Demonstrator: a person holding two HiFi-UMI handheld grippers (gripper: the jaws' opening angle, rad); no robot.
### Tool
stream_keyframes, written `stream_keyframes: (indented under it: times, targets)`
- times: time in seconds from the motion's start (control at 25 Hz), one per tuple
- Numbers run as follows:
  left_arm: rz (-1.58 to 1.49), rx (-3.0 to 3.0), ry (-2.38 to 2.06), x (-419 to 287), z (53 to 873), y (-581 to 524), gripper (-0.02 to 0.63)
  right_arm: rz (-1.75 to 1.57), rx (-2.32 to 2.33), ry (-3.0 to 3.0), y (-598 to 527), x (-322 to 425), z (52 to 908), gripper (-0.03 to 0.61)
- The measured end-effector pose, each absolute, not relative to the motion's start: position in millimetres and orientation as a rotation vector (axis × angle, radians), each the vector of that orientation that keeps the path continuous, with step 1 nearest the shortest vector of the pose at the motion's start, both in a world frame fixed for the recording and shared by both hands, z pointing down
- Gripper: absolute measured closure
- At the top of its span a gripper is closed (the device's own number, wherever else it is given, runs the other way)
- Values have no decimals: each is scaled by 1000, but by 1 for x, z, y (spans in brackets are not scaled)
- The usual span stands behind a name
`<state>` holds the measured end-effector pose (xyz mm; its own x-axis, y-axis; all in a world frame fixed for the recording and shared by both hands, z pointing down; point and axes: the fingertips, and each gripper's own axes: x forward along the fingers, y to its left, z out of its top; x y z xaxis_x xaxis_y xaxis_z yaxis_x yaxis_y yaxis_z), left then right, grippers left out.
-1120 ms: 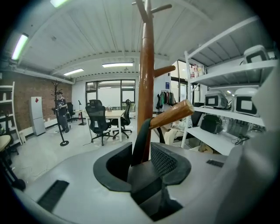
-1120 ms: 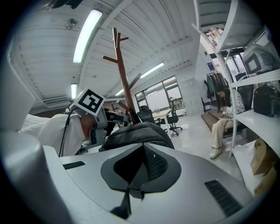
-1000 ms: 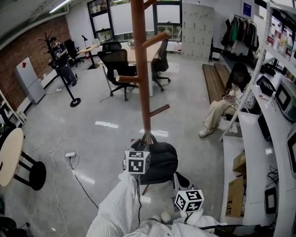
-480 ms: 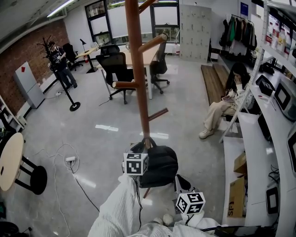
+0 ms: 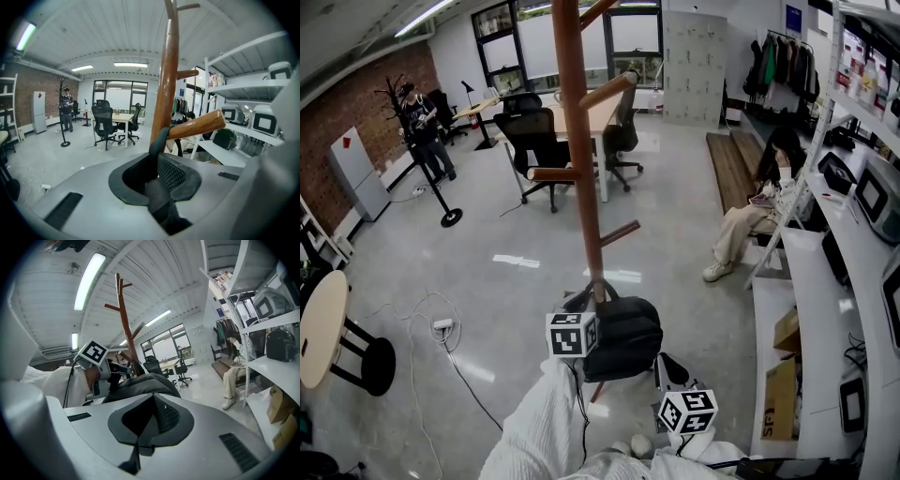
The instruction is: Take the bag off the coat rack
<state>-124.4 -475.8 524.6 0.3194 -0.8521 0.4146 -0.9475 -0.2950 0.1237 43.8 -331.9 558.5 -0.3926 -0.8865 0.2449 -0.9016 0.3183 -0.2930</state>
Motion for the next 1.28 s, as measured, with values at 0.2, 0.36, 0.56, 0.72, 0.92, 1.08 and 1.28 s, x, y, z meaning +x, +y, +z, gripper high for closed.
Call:
stream_keyframes:
  times: [0.2, 0.36, 0.56, 0.72, 0.92, 1.08, 1.28]
  targets:
    - [316, 2247, -1590, -123, 520, -472, 569, 597, 1713, -2519, -331, 46, 558, 566]
    - [284, 2279, -1591, -120, 509, -465, 578, 589, 1703, -2523, -328, 45, 558, 566]
    - [242, 2291, -1587, -116, 496, -459, 580, 592, 1693, -2536, -325, 41, 558, 566]
    - [225, 2299, -1597, -117, 489, -455, 581, 593, 1687, -2545, -323, 39, 557, 566]
    - [218, 2306, -1604, -118, 483, -450, 583, 595, 1684, -2554, -320, 38, 555, 566]
    - [211, 2311, -1615, -119, 478, -445, 584, 594, 1678, -2562, -318, 36, 555, 566]
    - [197, 2320, -1631, -120, 470, -438, 584, 591, 1671, -2573, -315, 36, 553, 566]
